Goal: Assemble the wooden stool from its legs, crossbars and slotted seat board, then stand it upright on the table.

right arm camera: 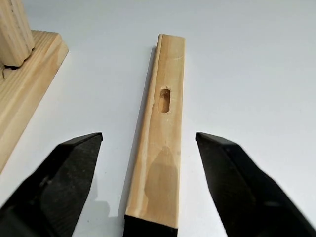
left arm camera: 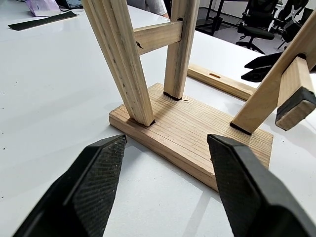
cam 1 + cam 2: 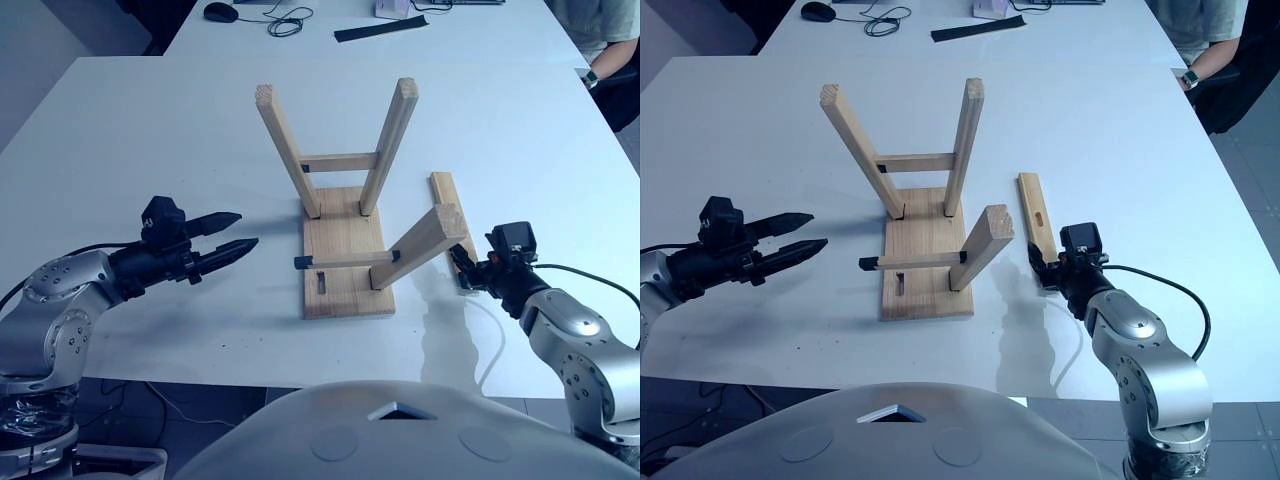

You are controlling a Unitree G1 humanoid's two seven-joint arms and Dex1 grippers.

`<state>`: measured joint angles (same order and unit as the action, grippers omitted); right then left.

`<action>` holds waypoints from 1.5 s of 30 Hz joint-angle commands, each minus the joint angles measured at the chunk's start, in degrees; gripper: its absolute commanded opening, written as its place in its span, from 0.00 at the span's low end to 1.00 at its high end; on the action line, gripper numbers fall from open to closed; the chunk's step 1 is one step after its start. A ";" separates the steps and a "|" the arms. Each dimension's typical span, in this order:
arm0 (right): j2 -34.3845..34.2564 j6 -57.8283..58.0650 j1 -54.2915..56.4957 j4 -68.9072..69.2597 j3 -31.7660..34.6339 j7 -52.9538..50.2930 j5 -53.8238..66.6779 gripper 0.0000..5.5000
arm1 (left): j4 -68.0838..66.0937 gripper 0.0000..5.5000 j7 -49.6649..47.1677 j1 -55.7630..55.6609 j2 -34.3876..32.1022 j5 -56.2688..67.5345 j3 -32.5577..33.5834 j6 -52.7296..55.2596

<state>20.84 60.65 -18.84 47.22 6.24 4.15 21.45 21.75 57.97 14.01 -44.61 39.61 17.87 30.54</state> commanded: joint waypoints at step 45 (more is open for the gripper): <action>5.46 -18.12 10.80 -20.74 9.37 11.72 -4.58 0.37 | -21.06 0.55 -24.97 -29.95 1.11 -6.72 3.52 4.74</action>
<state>23.83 44.82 -12.87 27.34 11.95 13.30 14.92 3.51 35.94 -11.42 -44.23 33.26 20.79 33.68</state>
